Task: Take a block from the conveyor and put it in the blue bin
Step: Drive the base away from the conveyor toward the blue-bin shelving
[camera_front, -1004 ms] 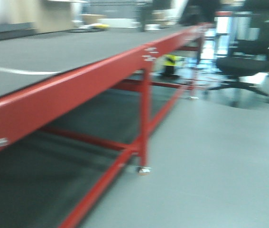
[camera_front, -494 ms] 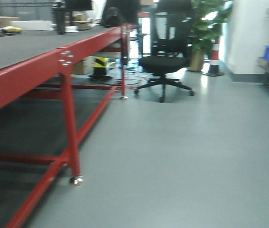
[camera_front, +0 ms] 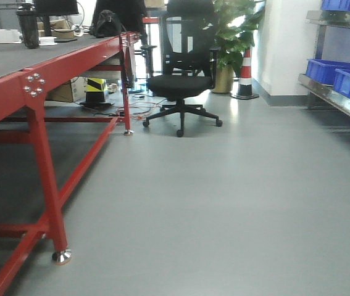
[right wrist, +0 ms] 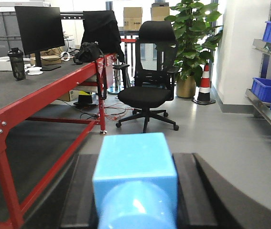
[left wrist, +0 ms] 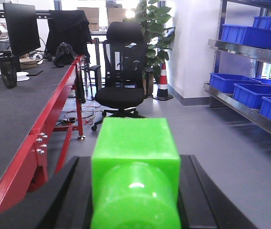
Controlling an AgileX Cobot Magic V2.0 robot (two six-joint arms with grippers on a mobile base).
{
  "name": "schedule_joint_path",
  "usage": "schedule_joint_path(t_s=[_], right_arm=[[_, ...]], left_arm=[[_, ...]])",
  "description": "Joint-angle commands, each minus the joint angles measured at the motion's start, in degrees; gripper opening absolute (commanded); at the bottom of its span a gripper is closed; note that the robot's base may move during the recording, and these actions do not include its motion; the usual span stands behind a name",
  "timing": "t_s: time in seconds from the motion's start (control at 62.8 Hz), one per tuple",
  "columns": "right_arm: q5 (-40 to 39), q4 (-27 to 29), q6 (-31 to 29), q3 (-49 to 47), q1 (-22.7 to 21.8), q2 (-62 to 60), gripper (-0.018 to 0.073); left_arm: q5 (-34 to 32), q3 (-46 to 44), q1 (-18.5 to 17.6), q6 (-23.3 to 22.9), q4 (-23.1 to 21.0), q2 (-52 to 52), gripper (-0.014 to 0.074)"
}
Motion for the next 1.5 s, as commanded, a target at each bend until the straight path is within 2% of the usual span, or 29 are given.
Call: schedule_joint_path(t_s=[0.0, 1.482], right_arm=[[-0.98, -0.41, -0.23, 0.13, -0.04, -0.08, -0.0162], [-1.45, -0.41, -0.23, 0.13, -0.04, -0.08, -0.0162]], left_arm=[[-0.95, -0.13, -0.39, -0.11, 0.01, -0.14, -0.0111], [-0.95, -0.13, -0.39, -0.11, 0.01, -0.14, -0.0111]])
